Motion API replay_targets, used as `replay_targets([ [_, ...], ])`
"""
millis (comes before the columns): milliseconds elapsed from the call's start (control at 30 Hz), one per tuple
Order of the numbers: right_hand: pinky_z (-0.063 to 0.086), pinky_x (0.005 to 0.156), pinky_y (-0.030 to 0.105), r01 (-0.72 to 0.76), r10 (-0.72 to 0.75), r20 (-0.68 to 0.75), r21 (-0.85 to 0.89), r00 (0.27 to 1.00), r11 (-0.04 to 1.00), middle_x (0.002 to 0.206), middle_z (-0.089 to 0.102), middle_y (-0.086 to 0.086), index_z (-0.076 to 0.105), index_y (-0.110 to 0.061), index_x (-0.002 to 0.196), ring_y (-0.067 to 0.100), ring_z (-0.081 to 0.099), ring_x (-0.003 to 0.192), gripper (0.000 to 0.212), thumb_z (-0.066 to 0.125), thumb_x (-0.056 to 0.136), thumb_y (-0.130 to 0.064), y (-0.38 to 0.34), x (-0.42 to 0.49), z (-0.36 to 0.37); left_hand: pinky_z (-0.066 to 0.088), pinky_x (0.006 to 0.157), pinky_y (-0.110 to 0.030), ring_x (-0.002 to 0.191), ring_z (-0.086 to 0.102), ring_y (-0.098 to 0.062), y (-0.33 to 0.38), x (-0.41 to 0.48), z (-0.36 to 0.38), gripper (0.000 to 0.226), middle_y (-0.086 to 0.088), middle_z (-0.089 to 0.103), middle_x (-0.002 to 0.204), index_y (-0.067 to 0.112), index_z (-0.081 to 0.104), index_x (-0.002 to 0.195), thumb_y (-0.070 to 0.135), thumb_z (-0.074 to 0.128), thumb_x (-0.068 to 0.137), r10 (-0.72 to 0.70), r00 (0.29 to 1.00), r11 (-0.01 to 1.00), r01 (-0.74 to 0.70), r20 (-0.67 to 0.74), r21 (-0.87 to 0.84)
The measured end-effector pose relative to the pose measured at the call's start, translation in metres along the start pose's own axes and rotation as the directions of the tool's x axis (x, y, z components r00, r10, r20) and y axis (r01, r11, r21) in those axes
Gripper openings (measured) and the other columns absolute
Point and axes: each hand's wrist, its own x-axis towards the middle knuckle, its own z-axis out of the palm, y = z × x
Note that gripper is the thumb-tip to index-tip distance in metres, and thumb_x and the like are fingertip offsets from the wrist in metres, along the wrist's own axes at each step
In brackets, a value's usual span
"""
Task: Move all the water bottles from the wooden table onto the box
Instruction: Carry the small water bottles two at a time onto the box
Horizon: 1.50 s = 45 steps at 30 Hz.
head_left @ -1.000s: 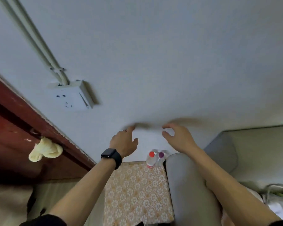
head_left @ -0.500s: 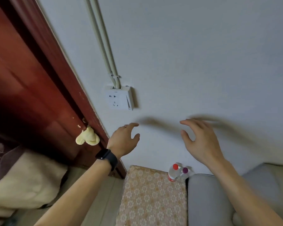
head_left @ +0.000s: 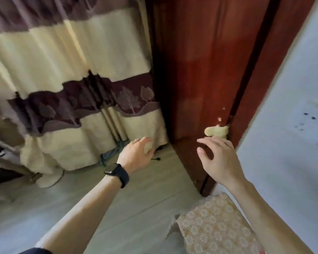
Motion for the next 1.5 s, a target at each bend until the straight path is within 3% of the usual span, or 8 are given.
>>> replay_targets([
  [133,0.037,0.112,0.033,0.329,-0.341,0.124,0.103,0.932,0.938,0.121,0.068,-0.009,0.069,-0.027,0.120,0.023,0.053,0.125,0.030,0.058,0.094,-0.039,-0.135,0.052,0.066,0.047,0.096,-0.033,0.123,0.056,-0.023,-0.126,-0.076,-0.083,0.044,-0.001,0.062,0.133,0.029,0.054,0.137,0.037,0.058,0.094,-0.317,0.923,0.948,0.316,-0.217,-0.041],
  [233,0.032,0.111,0.030,0.511,-0.549,0.161,0.223,0.820,0.830,0.119,0.070,-0.004,0.071,-0.024,0.117,0.024,0.052,0.122,0.026,0.068,0.091,-0.030,-0.259,0.054,0.110,0.048,0.098,-0.035,0.119,0.059,-0.023,-0.213,-0.156,-0.140,0.044,-0.002,0.064,0.127,0.030,0.055,0.134,0.042,0.059,0.092,-0.524,0.777,0.848,0.514,-0.349,-0.129],
  [333,0.033,0.114,0.035,0.643,-0.720,0.206,0.336,0.663,0.688,0.123,0.068,-0.006,0.069,-0.029,0.121,0.024,0.050,0.127,0.031,0.064,0.091,-0.038,-0.383,0.034,0.151,0.050,0.096,-0.037,0.115,0.061,-0.023,-0.284,-0.243,-0.193,0.045,-0.001,0.067,0.122,0.030,0.056,0.133,0.044,0.058,0.090,-0.650,0.611,0.743,0.637,-0.452,-0.207],
  [500,0.036,0.112,0.035,0.739,-0.891,0.175,0.505,0.418,0.446,0.126,0.065,-0.009,0.068,-0.032,0.122,0.020,0.047,0.128,0.031,0.064,0.092,-0.039,-0.576,-0.032,0.210,0.050,0.097,-0.040,0.116,0.062,-0.026,-0.390,-0.384,-0.257,0.043,-0.004,0.067,0.124,0.028,0.061,0.129,0.042,0.060,0.088,-0.741,0.307,0.568,0.761,-0.598,-0.314],
  [700,0.036,0.112,0.037,0.756,-0.961,0.162,0.592,0.225,0.278,0.130,0.062,-0.010,0.062,-0.036,0.129,0.020,0.043,0.131,0.036,0.058,0.094,-0.046,-0.759,-0.108,0.289,0.049,0.095,-0.038,0.118,0.060,-0.028,-0.508,-0.515,-0.318,0.043,-0.007,0.066,0.129,0.028,0.059,0.133,0.037,0.062,0.091,-0.776,0.093,0.389,0.849,-0.624,-0.357],
  [1000,0.036,0.112,0.037,0.739,-0.987,0.127,0.656,0.094,0.155,0.137,0.058,-0.011,0.060,-0.039,0.130,0.019,0.039,0.135,0.036,0.056,0.095,-0.048,-0.952,-0.157,0.373,0.048,0.093,-0.036,0.117,0.059,-0.026,-0.638,-0.590,-0.407,0.042,-0.004,0.066,0.123,0.029,0.058,0.131,0.039,0.061,0.091,-0.761,-0.037,0.268,0.891,-0.648,-0.366],
  [1267,0.034,0.110,0.032,0.676,-0.993,0.074,0.728,0.089,0.115,0.135,0.059,-0.011,0.061,-0.040,0.130,0.016,0.040,0.132,0.035,0.057,0.095,-0.046,-1.097,-0.140,0.476,0.045,0.102,-0.036,0.125,0.056,-0.022,-0.763,-0.597,-0.470,0.045,0.001,0.062,0.133,0.030,0.056,0.135,0.038,0.060,0.091,-0.707,-0.088,0.242,0.902,-0.702,-0.357],
  [1500,0.029,0.098,0.020,0.639,-0.999,0.028,0.768,0.046,0.051,0.134,0.057,-0.017,0.058,-0.040,0.132,0.008,0.036,0.132,0.037,0.057,0.096,-0.048,-1.229,-0.120,0.559,0.043,0.104,-0.036,0.126,0.054,-0.026,-0.885,-0.608,-0.527,0.044,-0.004,0.061,0.135,0.028,0.057,0.136,0.035,0.062,0.092,-0.680,-0.235,0.166,0.873,-0.694,-0.458],
])
